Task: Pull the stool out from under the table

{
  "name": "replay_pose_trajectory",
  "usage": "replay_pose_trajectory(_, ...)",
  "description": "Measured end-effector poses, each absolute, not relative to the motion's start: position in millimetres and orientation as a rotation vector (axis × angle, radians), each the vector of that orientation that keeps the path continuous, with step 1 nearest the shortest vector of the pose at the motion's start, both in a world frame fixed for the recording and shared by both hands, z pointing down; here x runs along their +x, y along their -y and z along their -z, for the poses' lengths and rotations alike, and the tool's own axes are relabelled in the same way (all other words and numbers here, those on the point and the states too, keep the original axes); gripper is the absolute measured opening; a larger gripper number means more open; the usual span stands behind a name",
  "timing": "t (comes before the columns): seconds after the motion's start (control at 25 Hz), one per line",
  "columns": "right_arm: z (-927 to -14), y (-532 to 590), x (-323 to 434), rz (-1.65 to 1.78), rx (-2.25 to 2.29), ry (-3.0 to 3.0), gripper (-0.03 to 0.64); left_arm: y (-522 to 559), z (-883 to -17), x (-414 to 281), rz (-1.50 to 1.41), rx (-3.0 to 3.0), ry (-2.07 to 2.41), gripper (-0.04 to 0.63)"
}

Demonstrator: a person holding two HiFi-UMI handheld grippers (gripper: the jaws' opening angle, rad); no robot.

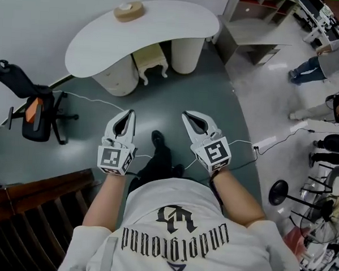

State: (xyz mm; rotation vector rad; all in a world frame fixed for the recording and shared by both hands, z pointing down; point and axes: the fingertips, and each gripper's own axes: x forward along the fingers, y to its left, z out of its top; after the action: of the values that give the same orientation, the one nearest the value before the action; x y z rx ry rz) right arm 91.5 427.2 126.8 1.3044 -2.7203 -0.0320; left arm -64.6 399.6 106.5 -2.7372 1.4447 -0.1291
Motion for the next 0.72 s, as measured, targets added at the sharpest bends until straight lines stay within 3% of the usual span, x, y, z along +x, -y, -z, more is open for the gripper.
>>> replay_pose_trajectory(0.72, -155.4, -233.4, 77.9, -0.005, 1.242, 2.703, 0.031, -199.4, -143.9, -64.4, 0.123, -2.764, -1.437, 0.009)
